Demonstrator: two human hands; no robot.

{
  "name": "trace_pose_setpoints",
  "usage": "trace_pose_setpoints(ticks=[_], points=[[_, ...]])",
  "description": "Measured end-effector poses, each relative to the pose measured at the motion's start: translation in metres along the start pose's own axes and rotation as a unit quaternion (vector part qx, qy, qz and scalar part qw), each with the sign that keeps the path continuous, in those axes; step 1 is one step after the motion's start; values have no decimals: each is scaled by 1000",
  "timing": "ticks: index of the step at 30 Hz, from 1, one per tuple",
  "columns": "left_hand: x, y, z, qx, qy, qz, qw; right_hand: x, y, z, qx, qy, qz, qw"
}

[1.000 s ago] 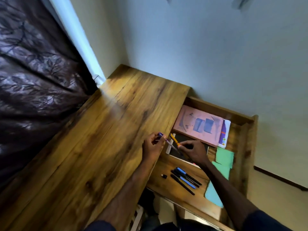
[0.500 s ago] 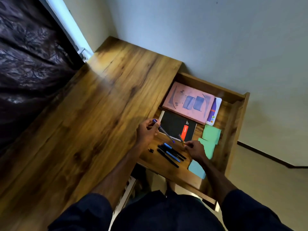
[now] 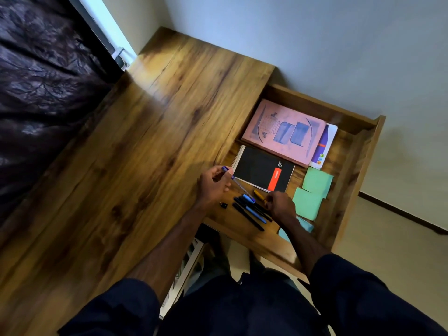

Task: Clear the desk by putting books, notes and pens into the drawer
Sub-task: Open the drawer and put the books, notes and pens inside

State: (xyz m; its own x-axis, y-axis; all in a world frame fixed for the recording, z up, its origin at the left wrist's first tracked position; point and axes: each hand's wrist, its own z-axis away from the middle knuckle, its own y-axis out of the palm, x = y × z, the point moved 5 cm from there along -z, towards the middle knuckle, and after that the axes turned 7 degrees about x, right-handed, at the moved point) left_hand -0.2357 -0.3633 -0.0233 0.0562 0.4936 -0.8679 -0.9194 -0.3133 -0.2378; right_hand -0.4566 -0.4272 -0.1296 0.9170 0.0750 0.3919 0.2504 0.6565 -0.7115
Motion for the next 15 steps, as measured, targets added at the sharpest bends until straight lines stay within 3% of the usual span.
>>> trace_pose_setpoints(ticks=[8, 15], points=[[9, 4, -7, 11, 0, 8, 1000, -5, 19, -19, 22, -28, 50, 998], [14, 13, -10, 22, -13, 1, 1000, -3, 14, -4, -26, -58, 88, 994]])
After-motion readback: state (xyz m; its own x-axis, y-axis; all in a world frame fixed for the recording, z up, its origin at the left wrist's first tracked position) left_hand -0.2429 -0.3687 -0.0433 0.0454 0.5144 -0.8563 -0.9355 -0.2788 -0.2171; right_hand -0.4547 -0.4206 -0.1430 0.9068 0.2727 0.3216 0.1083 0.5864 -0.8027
